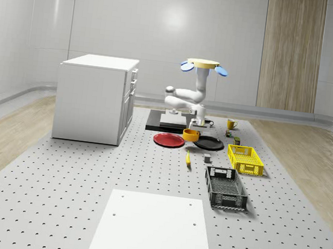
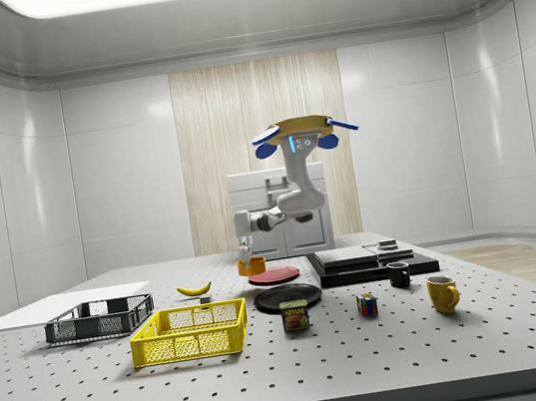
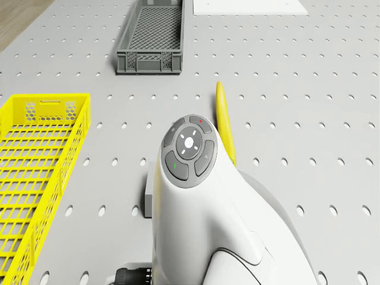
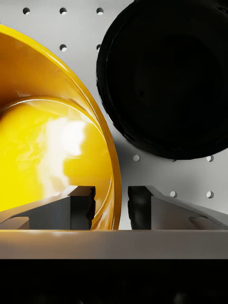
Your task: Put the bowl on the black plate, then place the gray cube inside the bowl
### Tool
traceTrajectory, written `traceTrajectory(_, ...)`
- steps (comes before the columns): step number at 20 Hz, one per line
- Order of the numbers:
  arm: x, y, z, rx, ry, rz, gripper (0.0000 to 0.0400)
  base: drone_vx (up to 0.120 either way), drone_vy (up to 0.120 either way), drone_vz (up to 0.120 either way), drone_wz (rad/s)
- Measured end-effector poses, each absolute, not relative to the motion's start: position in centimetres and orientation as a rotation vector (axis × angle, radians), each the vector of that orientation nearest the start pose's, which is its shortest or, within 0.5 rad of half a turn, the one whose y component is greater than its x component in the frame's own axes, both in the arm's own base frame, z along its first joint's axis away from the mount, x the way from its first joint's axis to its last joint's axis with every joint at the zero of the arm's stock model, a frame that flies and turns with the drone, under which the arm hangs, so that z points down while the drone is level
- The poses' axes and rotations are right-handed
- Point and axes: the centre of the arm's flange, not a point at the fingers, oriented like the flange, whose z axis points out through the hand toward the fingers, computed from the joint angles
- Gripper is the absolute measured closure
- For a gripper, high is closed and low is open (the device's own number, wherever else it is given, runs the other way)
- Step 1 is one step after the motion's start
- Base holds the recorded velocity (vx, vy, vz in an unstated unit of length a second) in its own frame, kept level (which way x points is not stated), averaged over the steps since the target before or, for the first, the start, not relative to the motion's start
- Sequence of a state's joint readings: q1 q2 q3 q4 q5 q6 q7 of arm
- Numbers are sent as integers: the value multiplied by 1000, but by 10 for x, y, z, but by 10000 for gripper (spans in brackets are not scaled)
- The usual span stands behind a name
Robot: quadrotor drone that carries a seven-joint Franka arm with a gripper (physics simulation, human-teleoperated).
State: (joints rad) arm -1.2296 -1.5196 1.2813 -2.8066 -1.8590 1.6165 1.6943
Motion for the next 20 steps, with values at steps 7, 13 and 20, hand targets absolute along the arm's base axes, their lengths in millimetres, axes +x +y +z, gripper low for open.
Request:
traceTrajectory(7,321,0,521,1,-2,786,300,-120,120,0,0)
traceTrajectory(13,321,0,521,1,-2,786,300,-120,120,0,0)
traceTrajectory(20,321,0,521,1,-2,786,300,-120,120,0,0)
